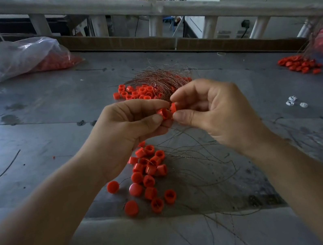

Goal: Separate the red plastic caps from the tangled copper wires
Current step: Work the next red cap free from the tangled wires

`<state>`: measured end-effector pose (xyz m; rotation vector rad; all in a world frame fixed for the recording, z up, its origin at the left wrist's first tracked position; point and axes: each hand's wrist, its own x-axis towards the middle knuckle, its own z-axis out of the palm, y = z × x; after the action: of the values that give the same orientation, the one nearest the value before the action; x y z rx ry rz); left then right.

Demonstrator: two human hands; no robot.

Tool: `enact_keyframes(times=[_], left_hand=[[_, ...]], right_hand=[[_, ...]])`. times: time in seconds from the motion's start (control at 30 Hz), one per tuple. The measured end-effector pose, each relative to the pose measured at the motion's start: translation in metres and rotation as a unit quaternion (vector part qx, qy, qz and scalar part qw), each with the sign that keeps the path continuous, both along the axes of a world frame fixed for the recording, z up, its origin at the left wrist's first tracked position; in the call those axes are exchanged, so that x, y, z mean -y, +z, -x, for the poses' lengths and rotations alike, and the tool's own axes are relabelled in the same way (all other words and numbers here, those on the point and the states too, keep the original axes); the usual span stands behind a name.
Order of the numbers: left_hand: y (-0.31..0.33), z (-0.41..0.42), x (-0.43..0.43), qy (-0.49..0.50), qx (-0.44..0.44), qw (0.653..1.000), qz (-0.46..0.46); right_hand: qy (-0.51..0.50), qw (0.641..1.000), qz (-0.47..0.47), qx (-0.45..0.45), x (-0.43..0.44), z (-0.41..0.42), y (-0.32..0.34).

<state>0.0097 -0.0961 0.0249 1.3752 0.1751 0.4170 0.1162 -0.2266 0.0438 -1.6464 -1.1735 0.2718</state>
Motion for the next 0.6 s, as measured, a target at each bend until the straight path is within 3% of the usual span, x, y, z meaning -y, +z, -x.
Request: enact_keyframes(times=[0.6], left_hand=[[-0.001, -0.001, 0.002, 0.032, -0.029, 0.997, -0.057]], right_hand=[[-0.006, 0.996, -0.025, 0.087, -0.005, 0.004, -0.012]])
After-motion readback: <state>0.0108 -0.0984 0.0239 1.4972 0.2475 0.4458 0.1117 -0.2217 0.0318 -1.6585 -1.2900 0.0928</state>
